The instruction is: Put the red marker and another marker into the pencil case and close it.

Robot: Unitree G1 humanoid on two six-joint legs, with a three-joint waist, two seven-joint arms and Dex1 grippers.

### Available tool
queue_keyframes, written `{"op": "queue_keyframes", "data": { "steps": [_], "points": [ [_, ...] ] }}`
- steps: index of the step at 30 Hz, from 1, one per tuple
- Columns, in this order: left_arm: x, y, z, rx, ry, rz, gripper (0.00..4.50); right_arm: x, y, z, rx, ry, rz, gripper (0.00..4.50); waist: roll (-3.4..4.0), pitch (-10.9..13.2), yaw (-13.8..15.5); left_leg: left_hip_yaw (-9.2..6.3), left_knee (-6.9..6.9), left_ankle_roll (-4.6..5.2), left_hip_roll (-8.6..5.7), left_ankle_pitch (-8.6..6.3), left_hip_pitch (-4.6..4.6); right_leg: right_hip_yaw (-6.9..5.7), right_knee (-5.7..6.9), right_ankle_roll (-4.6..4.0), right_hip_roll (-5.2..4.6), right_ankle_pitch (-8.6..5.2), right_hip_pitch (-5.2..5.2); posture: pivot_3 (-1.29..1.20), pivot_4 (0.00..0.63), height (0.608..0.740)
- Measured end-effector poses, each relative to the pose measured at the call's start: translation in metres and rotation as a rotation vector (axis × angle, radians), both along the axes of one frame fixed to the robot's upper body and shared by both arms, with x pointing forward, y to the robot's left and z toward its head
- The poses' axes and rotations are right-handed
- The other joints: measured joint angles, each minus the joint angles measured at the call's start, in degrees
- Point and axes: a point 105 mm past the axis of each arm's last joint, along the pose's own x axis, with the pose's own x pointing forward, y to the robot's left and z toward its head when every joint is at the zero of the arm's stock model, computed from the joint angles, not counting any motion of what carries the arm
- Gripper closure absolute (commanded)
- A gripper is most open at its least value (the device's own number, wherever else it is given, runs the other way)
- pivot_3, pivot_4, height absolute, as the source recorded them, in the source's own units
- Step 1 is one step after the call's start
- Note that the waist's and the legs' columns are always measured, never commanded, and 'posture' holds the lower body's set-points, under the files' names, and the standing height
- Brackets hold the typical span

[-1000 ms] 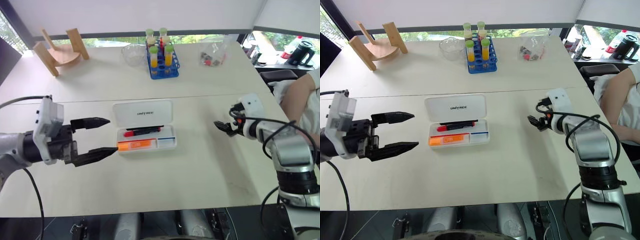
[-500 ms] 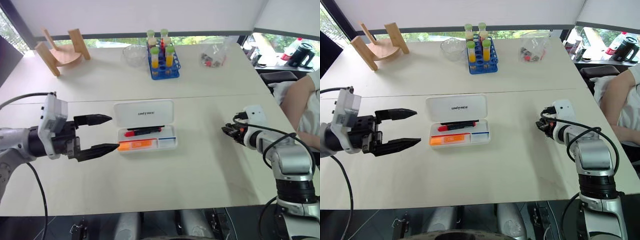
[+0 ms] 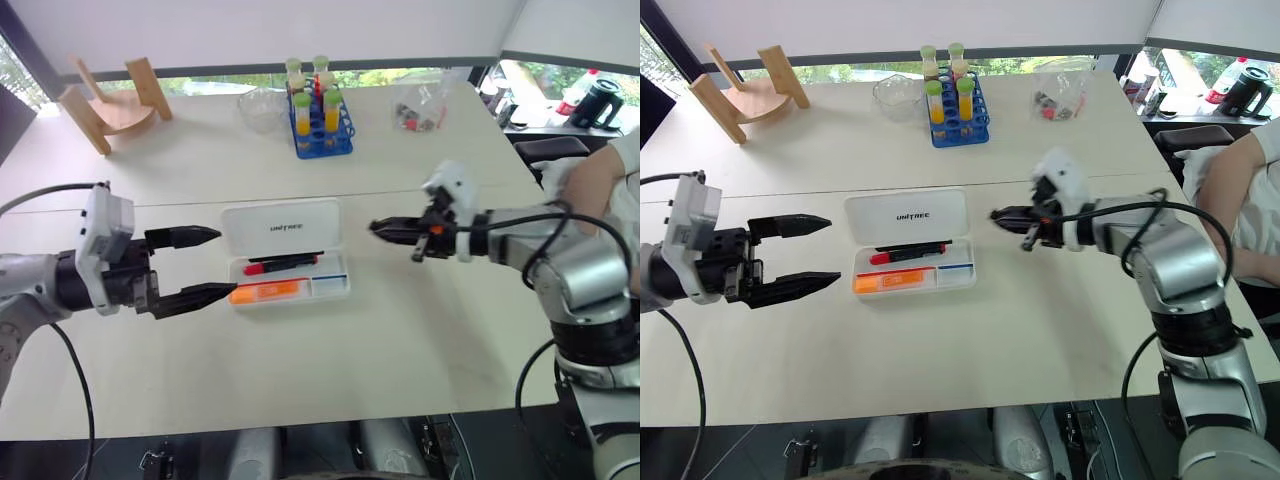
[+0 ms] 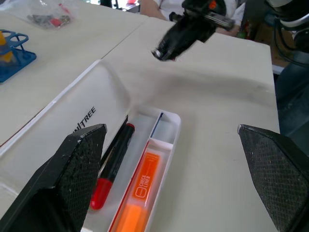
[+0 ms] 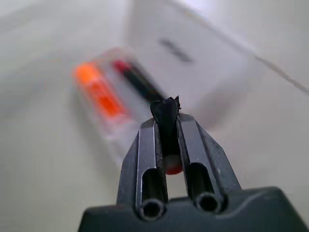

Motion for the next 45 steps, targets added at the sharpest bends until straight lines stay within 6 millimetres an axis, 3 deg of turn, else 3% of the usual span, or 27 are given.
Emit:
{"op": "queue_keyframes", "data": {
  "steps": [7, 14, 18, 23, 24, 29, 35, 39, 43, 45],
  "points": [
    [-0.002, 0.001, -0.006, 0.000, 0.007, 0.036, 0.00, 0.008, 0.012, -0.042, -0.170, 0.004, 0.204, 4.46, -0.10, 0.04, -0.02, 0.03, 0.12, -0.01, -0.03, 0.01, -0.02, -0.01, 0.04, 0.02, -0.09, 0.02, 0.00, 0.00, 0.150, 0.740],
    [-0.011, 0.002, -0.009, 0.001, 0.005, 0.076, 0.00, 0.011, 0.022, -0.051, -0.189, -0.006, 0.287, 4.46, -0.09, 0.04, -0.03, -0.02, 0.05, -0.02, 0.00, 0.01, -0.03, -0.01, 0.04, 0.00, -0.05, 0.01, -0.05, 0.00, 0.150, 0.740],
    [-0.012, 0.004, -0.011, 0.000, 0.008, 0.100, 0.00, 0.013, 0.025, -0.055, -0.190, 0.001, 0.300, 2.85, -0.09, 0.04, 0.11, -0.03, 0.11, -0.04, -0.02, 0.02, -0.03, -0.03, 0.05, 0.01, -0.08, 0.02, -0.01, 0.00, 0.150, 0.740],
    [-0.013, 0.005, -0.010, 0.004, -0.003, 0.118, 0.00, 0.013, 0.028, -0.053, -0.193, -0.003, 0.319, 0.25, -0.09, 0.04, 0.06, -0.05, 0.09, -0.04, -0.03, 0.02, -0.02, -0.04, 0.05, 0.00, -0.05, 0.02, -0.01, 0.00, 0.150, 0.740],
    [-0.013, 0.005, -0.010, 0.004, -0.003, 0.119, 0.00, 0.012, 0.028, -0.053, -0.193, 0.000, 0.321, 0.07, -0.09, 0.04, 0.05, -0.05, 0.09, -0.04, -0.03, 0.02, -0.02, -0.04, 0.05, 0.00, -0.06, 0.02, -0.01, 0.00, 0.150, 0.740],
    [-0.010, 0.008, -0.009, 0.001, -0.007, 0.141, 0.00, 0.009, 0.030, -0.046, -0.174, 0.007, 0.324, 0.07, -0.08, 0.05, 0.03, -0.05, 0.09, -0.04, -0.03, 0.02, -0.03, -0.04, 0.06, 0.00, -0.06, 0.02, -0.02, 0.00, 0.150, 0.740],
    [0.014, 0.040, -0.012, -0.022, 0.001, 0.325, 0.00, 0.003, 0.016, 0.000, -0.061, -0.045, 0.252, 0.07, -0.08, 0.05, 0.35, -0.10, 0.08, -0.03, -0.05, 0.01, -0.04, -0.07, 0.04, 0.00, -0.07, 0.02, -0.01, 0.00, 0.150, 0.740],
    [0.029, 0.061, -0.015, -0.037, 0.000, 0.424, 1.28, -0.005, 0.001, 0.019, 0.000, -0.058, 0.173, 0.00, -0.11, 0.03, 0.30, -0.09, 0.08, -0.03, -0.05, 0.01, -0.04, -0.07, 0.03, 0.00, -0.07, 0.02, 0.00, 0.00, 0.150, 0.740],
    [0.050, 0.086, -0.022, -0.037, -0.018, 0.531, 3.42, -0.009, -0.011, 0.020, 0.034, -0.034, 0.080, 0.00, -0.09, 0.04, 0.27, -0.04, 0.09, -0.03, -0.05, 0.01, -0.03, -0.07, 0.05, 0.00, -0.06, 0.02, 0.00, 0.00, 0.150, 0.740],
    [0.075, 0.094, -0.029, -0.062, -0.036, 0.578, 4.44, -0.010, -0.018, 0.028, 0.075, -0.036, 0.020, 0.00, -0.09, 0.03, 0.56, -0.07, 0.12, -0.03, -0.07, 0.02, -0.02, -0.11, 0.08, 0.00, -0.05, 0.02, 0.03, 0.00, 0.150, 0.740]
  ]
}}
